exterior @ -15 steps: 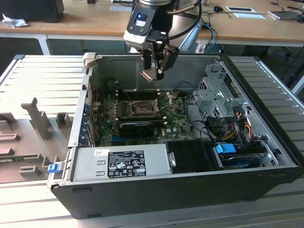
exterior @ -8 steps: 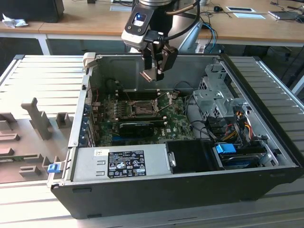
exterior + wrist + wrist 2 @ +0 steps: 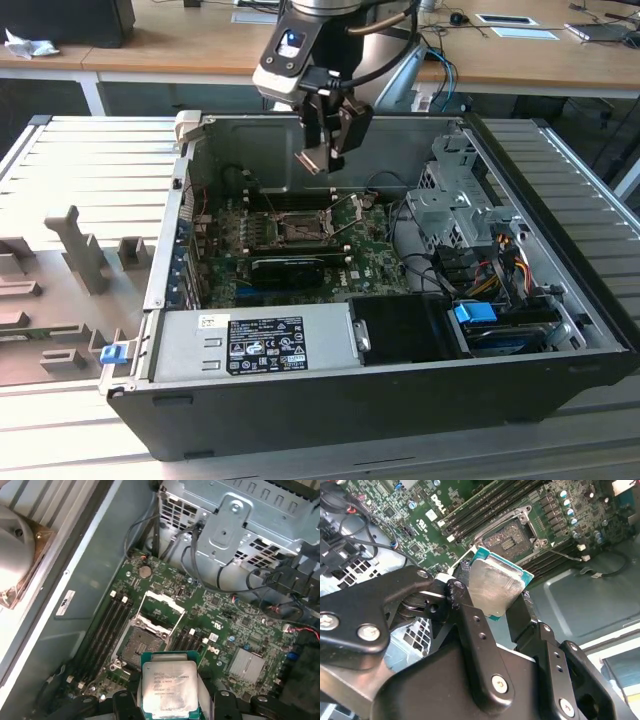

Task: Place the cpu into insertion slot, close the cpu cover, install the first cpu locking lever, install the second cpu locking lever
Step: 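Place the cpu into insertion slot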

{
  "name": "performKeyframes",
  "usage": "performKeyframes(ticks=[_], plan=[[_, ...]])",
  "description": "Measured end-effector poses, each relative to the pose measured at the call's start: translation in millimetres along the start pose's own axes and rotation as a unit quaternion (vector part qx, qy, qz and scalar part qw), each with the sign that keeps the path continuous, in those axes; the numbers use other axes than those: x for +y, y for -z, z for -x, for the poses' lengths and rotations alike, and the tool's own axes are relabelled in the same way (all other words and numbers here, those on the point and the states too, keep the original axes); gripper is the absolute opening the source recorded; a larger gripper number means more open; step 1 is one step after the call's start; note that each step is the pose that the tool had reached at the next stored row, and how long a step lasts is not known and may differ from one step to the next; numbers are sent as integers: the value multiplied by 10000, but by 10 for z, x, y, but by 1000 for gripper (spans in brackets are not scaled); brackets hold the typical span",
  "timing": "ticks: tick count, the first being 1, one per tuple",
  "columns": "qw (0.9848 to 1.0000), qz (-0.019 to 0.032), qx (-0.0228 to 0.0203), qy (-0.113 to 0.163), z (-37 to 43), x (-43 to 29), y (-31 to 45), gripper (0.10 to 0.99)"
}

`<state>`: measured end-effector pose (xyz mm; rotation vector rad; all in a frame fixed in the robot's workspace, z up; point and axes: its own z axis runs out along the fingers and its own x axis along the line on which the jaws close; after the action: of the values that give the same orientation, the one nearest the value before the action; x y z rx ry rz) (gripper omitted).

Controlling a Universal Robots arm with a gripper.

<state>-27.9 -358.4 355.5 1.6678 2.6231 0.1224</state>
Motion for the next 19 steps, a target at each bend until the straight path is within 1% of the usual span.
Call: performKeyframes(ticks=[2,3,4,6,9,12,13,17,19], plan=[[9996,3,-25,-275,0,0,-4,533],[9988,5,-45,-483,0,0,-8,533],[9980,7,-59,-634,0,-1,-12,533],[9970,9,-72,-767,0,-1,-15,533],[9946,11,-98,-1035,0,-2,-21,533],[9918,13,-121,-1273,1,-2,-28,533],[9901,15,-132,-1394,1,-2,-32,533],[9865,16,-158,-1629,1,-3,-41,533],[9850,16,-172,-1717,1,-4,-45,533]])
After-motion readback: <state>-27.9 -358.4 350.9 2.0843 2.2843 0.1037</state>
